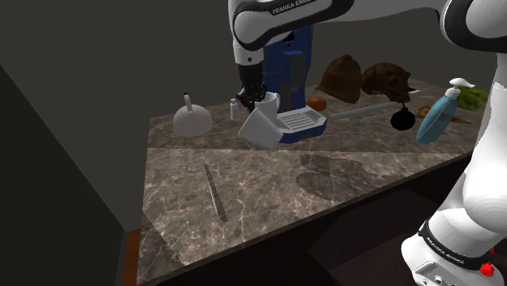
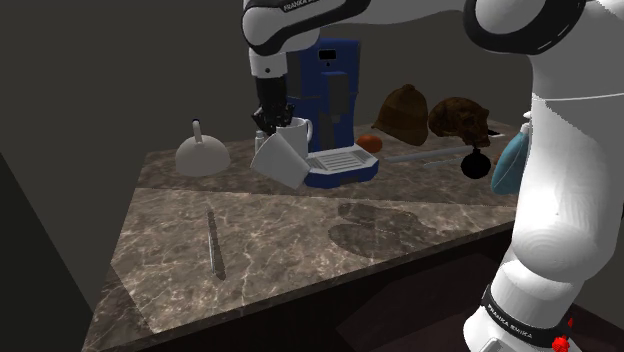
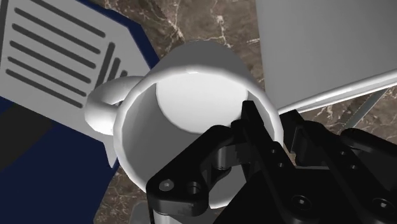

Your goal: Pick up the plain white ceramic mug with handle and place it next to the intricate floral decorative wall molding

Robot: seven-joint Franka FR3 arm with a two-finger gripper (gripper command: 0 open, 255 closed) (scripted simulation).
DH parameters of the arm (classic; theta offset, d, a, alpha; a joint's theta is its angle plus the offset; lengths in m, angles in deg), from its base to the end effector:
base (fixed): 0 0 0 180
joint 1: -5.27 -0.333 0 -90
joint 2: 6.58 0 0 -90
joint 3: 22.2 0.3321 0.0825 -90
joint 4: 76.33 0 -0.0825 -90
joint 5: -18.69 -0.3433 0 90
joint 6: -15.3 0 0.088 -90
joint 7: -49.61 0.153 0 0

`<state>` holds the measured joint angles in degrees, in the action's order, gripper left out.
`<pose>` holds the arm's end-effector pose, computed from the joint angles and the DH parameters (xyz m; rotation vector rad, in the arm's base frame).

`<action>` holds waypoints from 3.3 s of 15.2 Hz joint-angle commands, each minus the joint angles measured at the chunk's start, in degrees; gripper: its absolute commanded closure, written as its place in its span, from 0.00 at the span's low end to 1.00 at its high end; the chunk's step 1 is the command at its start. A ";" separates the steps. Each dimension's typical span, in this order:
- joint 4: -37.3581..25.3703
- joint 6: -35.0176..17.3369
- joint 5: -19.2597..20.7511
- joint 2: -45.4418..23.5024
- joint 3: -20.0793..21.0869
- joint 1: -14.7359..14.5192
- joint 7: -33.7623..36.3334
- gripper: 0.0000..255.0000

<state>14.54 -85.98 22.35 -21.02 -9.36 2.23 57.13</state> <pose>0.5747 0.1427 0.4673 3.1113 0.2421 -0.0955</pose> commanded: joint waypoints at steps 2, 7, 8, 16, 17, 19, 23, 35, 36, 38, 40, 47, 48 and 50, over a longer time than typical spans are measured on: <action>-2.27 2.38 -0.05 0.13 0.03 -0.04 -0.07 1.00; -0.46 3.37 -0.70 3.05 -0.73 1.61 -2.53 1.00; 1.34 2.88 -0.98 4.43 -1.17 2.43 -3.77 1.00; 12.52 0.22 -2.24 13.32 -5.60 8.20 -14.02 1.00; 13.56 0.00 -2.27 14.18 -6.24 8.87 -15.33 1.00; 15.43 -0.37 -2.27 15.74 -7.56 10.18 -17.96 1.00; 18.33 -0.96 -1.99 18.21 -10.36 12.74 -23.25 1.00; 20.68 -1.91 -0.28 20.27 -19.38 20.33 -39.35 1.00; 20.45 -1.95 -0.17 20.07 -20.14 20.96 -40.72 1.00; 19.81 -2.01 0.02 19.50 -21.66 22.23 -43.46 1.00; 18.90 -2.05 0.12 18.70 -23.16 23.52 -46.23 1.00; 22.45 -6.61 0.12 17.74 -23.86 24.10 -47.23 1.00; 23.07 -7.36 0.11 17.61 -23.88 24.11 -47.21 1.00; 24.27 -8.88 0.08 17.30 -23.90 24.12 -47.18 1.00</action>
<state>38.45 -94.15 22.46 -3.46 -33.21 26.31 10.02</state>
